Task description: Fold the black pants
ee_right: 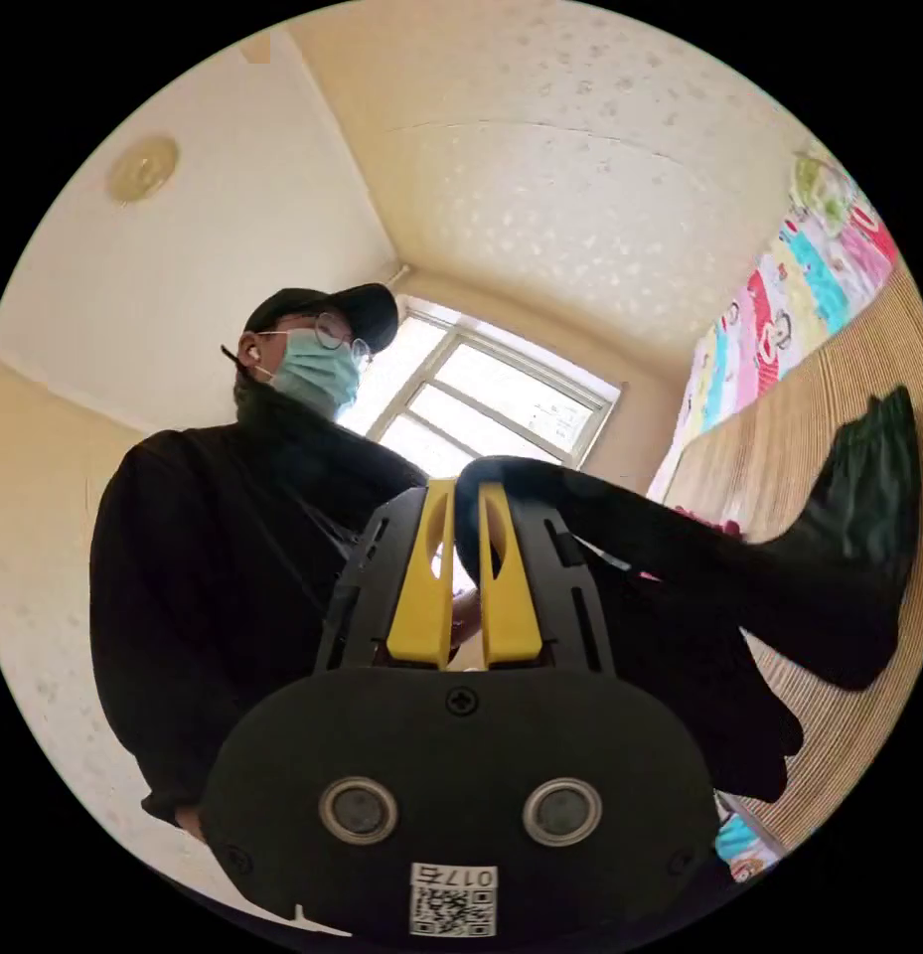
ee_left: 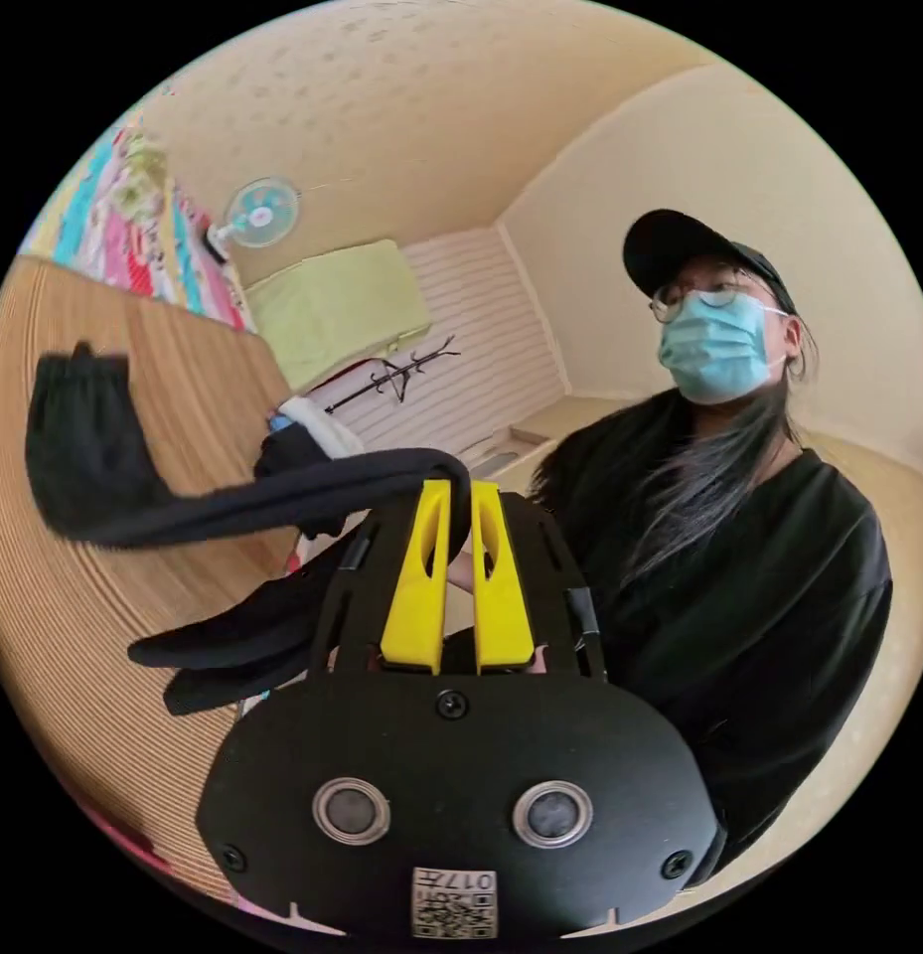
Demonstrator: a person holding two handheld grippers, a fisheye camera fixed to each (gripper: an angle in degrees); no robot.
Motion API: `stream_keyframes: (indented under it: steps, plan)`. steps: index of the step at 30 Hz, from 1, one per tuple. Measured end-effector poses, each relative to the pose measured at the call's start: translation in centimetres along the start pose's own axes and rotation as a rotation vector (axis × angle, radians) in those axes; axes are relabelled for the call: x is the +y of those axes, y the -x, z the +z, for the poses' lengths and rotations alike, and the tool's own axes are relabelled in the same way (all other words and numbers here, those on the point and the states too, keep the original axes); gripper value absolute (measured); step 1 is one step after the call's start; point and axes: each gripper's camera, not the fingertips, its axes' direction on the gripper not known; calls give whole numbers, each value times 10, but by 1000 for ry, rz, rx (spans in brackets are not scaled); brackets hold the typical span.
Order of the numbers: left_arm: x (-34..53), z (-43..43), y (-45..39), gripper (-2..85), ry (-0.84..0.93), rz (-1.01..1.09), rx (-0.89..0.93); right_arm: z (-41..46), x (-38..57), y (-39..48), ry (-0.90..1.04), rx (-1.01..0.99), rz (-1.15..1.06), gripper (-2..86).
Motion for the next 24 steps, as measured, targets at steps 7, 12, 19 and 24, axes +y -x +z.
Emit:
stream_keyframes:
  steps: [7,12,19,24]
  plan:
    - [-124,23,-68,41,-13,221,-272,18,-164,69,94,254,-257,14]
    - [-174,17,11,40,-81,14,-410,23,-226,-1,137,446,-101,13]
    - [-137,8,107,43,-2,-130,-602,70,-178,-89,339,733,65,19]
    - [40,24,207,52,165,-548,-635,69,-5,-165,517,781,456,37]
